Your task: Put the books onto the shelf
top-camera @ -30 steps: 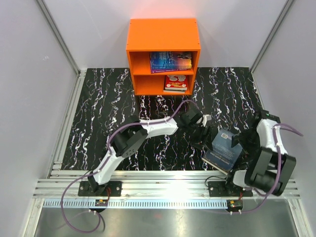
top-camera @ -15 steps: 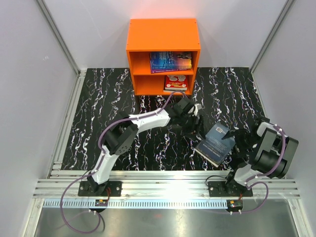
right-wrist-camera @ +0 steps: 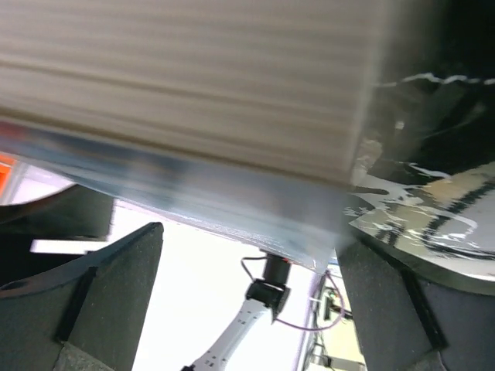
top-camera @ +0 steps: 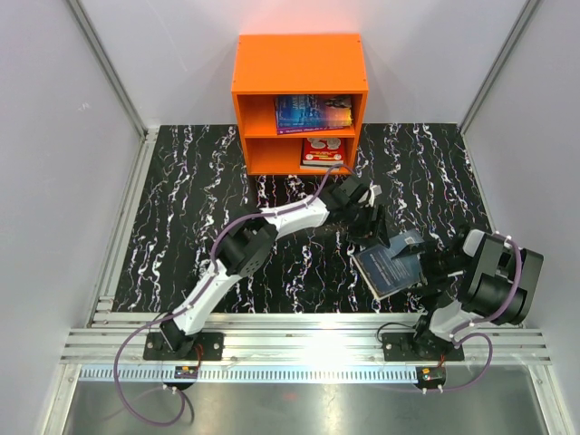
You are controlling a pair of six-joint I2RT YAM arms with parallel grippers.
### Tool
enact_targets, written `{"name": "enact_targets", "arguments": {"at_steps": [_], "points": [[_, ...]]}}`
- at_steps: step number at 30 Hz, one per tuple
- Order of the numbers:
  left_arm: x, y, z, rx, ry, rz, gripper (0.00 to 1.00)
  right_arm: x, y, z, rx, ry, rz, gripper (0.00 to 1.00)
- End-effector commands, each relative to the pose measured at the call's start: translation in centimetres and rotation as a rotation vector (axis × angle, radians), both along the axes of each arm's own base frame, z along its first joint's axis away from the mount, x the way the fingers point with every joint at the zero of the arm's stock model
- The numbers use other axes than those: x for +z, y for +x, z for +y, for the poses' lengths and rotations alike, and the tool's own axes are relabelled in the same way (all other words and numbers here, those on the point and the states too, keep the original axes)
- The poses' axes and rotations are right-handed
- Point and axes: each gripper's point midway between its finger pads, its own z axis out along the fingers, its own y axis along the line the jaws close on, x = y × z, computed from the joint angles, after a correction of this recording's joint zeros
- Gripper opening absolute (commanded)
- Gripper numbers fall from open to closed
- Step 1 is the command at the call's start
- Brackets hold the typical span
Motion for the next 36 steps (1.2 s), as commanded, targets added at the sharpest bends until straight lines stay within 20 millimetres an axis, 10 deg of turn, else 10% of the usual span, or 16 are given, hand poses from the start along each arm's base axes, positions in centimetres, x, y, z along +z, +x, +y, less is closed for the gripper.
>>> {"name": "enact_targets", "arguments": {"at_steps": [1,8,15,17,22,29,36], "points": [[-2.2,-9.3,-1.8,-0.198,-0.056,0.284,0.71,-3.1,1.7,-1.9,0.05,-0.116,-0.075,1.0],[6.1,-14.6,-1.0,-0.413,-0.313,0.388,0.68,-1.9,3.1,-2.3,0.071,-0.114,-0.117,0.92],[9.4,-15.3,-0.2,-0.414,-0.412,0.361,0.67,3.3,6.3,-4.1,0.069,-0.216,-0.28,0.39],[9.7,-15.6,0.0,-0.405,-0.437,0.379,0.66,4.8,7.2,-4.2,0.074,-0.213,-0.313,0.01],[9.8,-15.5,0.4,-0.369,-0.474,0.403,0.65,6.3,7.7,-3.7,0.088,-0.174,-0.339,0.0],[11.3,-7.6,5.0,-0.073,-0.626,0.232,0.86,9.1,7.5,-1.0,0.116,-0.109,-0.373,0.0],[12.9,-6.3,7.0,-0.05,-0.879,0.406,0.99,12.9,7.7,1.4,0.139,-0.063,-0.455,0.0]]}}
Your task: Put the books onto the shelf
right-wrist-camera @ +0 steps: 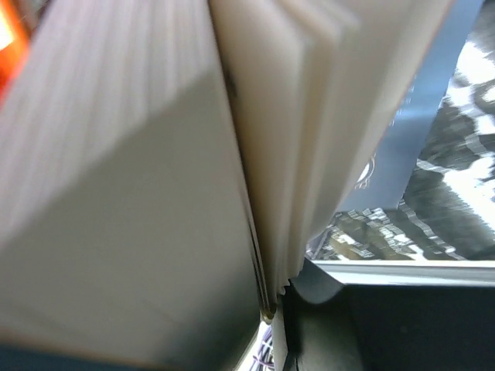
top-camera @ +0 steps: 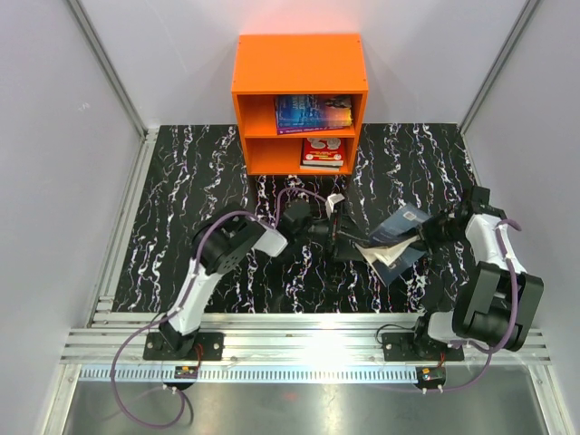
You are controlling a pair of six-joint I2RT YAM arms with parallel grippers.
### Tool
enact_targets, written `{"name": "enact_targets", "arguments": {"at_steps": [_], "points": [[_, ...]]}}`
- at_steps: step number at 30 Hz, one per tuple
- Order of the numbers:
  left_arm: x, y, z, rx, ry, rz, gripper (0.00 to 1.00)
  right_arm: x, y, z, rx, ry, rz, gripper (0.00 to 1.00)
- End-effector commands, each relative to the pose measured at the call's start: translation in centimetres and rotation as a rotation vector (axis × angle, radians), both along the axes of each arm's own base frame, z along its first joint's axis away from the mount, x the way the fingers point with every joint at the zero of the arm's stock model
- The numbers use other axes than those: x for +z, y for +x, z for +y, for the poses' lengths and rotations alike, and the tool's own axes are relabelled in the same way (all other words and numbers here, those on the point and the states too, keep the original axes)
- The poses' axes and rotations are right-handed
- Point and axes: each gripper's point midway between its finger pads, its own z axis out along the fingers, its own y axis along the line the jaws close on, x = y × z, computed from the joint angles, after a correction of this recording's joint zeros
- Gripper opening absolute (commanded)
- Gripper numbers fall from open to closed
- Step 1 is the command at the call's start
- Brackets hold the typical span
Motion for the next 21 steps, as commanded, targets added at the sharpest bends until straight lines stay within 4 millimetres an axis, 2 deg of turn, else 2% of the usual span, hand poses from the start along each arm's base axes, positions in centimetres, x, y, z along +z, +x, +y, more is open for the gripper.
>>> {"name": "enact_targets", "arguments": {"at_steps": [1,4,5,7,8,9,10,11,12,15,18,21], "points": [[4.2,-0.5,1.2,-0.022,-0.266,0.002,0.99,5.0,1.7,1.7,0.016,0.091,-0.144,0.0],[3.4,0.1,1.3,0.007,-0.236,-0.055,0.99,6.0,0.9,2.3,0.023,0.11,-0.15,0.0],[3.3,0.8,1.6,0.028,-0.17,-0.039,0.99,6.5,0.6,2.3,0.031,0.101,-0.165,0.0],[2.1,1.8,2.1,0.075,-0.097,-0.15,0.99,6.6,-0.6,2.4,0.053,0.069,-0.142,0.0],[-0.4,2.9,2.9,0.104,0.055,-0.084,0.99,7.2,-0.9,2.3,0.062,0.046,-0.157,0.0],[0.3,3.4,3.5,0.123,0.084,-0.249,0.99,7.3,-1.3,2.3,0.069,0.035,-0.153,0.0],[-2.6,3.9,4.6,0.153,0.263,-0.197,0.99,7.2,-1.8,2.5,0.077,0.037,-0.143,0.0],[-2.9,4.3,4.9,0.157,0.318,-0.243,0.99,7.4,-2.2,2.8,0.08,0.046,-0.151,0.0],[-2.2,5.3,4.7,0.156,0.333,-0.354,0.99,7.5,-2.4,3.2,0.082,0.06,-0.156,0.0],[-2.9,6.2,4.2,0.173,0.388,-0.344,0.99,8.3,-3.1,4.4,0.082,0.105,-0.187,0.0],[-1.5,5.9,2.6,0.148,0.307,-0.321,0.99,9.0,-3.2,5.0,0.07,0.129,-0.225,0.0],[-1.0,4.5,0.4,0.075,0.291,-0.349,0.96,10.2,-2.6,5.6,0.066,0.189,-0.273,0.0]]}}
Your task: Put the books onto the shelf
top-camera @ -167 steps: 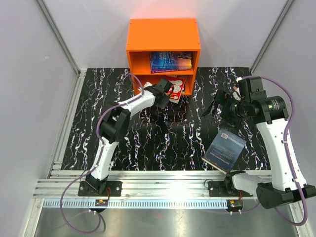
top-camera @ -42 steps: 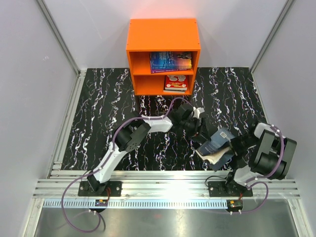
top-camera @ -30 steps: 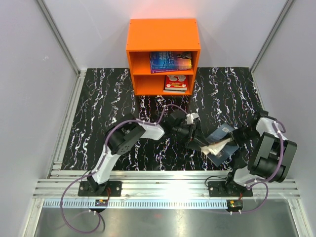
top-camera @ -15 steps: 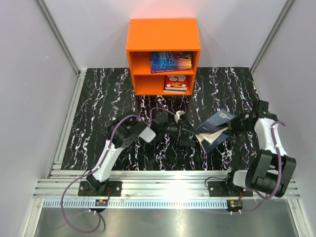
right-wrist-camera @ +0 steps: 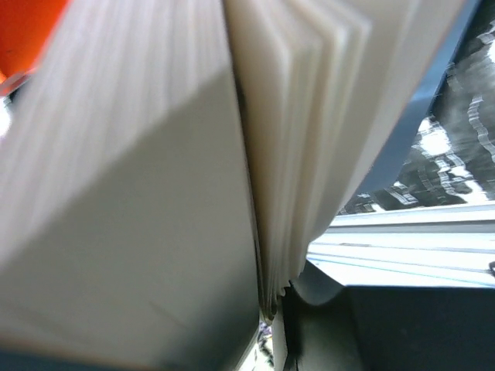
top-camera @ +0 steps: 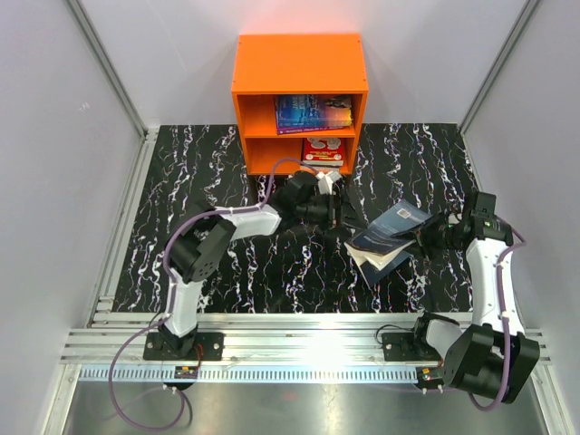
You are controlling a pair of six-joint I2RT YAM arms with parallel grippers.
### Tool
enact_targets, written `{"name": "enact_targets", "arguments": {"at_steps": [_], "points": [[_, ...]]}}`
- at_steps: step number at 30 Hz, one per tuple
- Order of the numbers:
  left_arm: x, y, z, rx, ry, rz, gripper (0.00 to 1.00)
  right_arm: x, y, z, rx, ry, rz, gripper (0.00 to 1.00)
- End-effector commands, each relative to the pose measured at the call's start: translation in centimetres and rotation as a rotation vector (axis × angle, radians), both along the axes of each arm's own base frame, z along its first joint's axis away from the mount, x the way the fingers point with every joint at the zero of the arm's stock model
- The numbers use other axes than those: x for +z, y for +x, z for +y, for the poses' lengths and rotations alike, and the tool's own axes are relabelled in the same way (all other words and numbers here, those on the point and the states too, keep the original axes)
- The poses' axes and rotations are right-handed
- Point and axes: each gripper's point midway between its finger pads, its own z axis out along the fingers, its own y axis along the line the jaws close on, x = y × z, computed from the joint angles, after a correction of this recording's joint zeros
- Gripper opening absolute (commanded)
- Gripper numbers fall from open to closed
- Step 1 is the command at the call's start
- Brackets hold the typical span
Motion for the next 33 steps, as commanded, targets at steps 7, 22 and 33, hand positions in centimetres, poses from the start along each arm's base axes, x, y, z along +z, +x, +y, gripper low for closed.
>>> {"name": "enact_targets", "arguments": {"at_steps": [7,22,33], "points": [[0.8,-6.2,-5.0,-0.234,-0.077,0.049,0.78,5.2,2.0,2.2,0.03,0.178,-0.197,0.0],[6.9,-6.5,-1.9,-0.196,-0.276,0.086,0.0,3.3,-0.3,1.0,0.067,-0.016,-0.144,1.0],[2.7,7.3,8.8,0.468,0.214,-0.192,0.0,7.6,-3.0,0.0,0.073,-0.145,-0.121,1.0]]}}
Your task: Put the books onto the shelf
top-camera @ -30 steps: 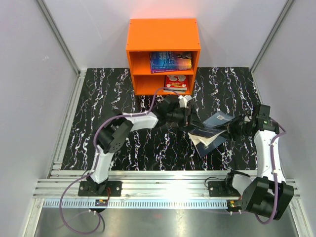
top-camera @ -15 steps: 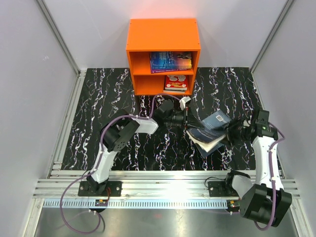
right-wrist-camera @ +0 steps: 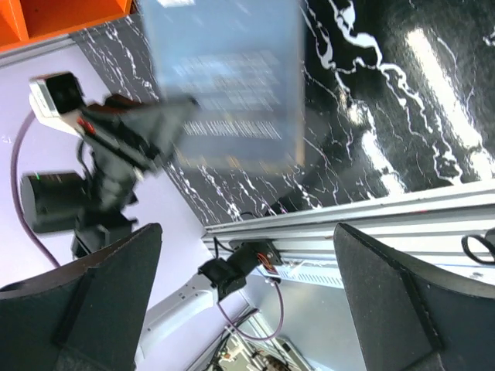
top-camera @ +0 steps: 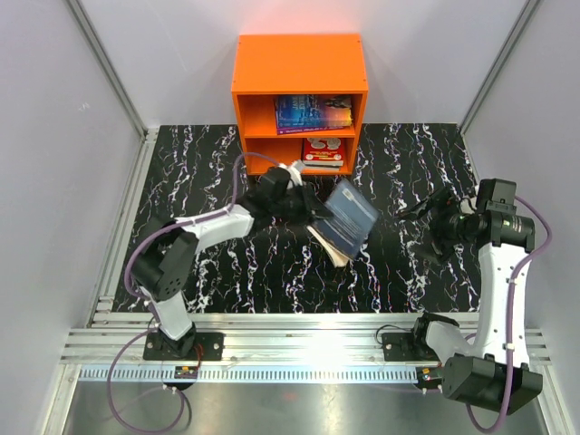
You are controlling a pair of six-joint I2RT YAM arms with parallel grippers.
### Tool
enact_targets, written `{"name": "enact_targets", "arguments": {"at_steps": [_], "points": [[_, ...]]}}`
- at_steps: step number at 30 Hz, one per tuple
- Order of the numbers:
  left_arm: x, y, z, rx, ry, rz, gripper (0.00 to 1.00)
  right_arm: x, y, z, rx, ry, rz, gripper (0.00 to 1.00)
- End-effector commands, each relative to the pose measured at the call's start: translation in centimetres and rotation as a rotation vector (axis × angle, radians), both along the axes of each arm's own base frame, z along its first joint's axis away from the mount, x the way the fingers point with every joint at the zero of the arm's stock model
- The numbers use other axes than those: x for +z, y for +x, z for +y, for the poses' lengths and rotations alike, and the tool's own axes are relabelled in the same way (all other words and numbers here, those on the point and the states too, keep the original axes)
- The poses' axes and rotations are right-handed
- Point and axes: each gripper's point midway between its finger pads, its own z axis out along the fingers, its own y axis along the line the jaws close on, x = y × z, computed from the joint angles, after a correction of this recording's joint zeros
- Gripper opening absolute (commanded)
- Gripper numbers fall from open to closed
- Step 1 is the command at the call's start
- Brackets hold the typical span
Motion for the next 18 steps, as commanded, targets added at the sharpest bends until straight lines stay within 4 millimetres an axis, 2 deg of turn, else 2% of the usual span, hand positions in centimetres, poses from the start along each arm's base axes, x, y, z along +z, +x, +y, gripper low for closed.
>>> {"name": "enact_targets", "arguments": {"at_steps": [1,3,4,6,7,10,12,13,14,16,18], "points": [[1.7,6.4,4.1,0.215,0.084,-0.169,0.0,0.8,-2.2,0.4,0.019,-0.014,0.022,1.0],[1.6,8.3,4.5,0.252,0.041,-0.167,0.0,0.7,-2.6,0.5,0.028,-0.013,0.03,1.0],[2.4,9.6,4.9,0.269,0.003,-0.187,0.0,0.5,-3.1,0.6,0.039,-0.018,0.038,1.0],[3.2,11.2,5.2,0.306,-0.055,-0.192,0.0,0.0,-3.7,0.7,0.051,-0.023,0.058,1.0],[3.4,12.6,5.6,0.336,-0.085,-0.207,0.0,-0.3,-4.0,0.7,0.054,-0.021,0.067,1.0],[4.5,15.0,5.3,0.335,-0.209,-0.22,0.0,-1.1,-4.8,0.9,0.062,-0.018,0.084,1.0],[5.5,15.7,4.3,0.282,-0.29,-0.232,0.0,-1.6,-5.1,1.0,0.069,-0.018,0.096,1.0],[8.3,15.7,3.3,0.208,-0.368,-0.297,0.0,-2.1,-5.4,1.1,0.072,-0.014,0.114,1.0],[7.4,16.1,2.7,0.182,-0.401,-0.264,0.0,-2.4,-5.5,1.1,0.075,-0.014,0.118,1.0],[9.3,16.0,2.1,0.12,-0.487,-0.318,0.0,-3.0,-5.6,1.0,0.08,-0.02,0.133,1.0],[9.0,16.7,2.2,0.131,-0.54,-0.291,0.0,-3.3,-5.6,1.0,0.084,-0.018,0.14,1.0]]}}
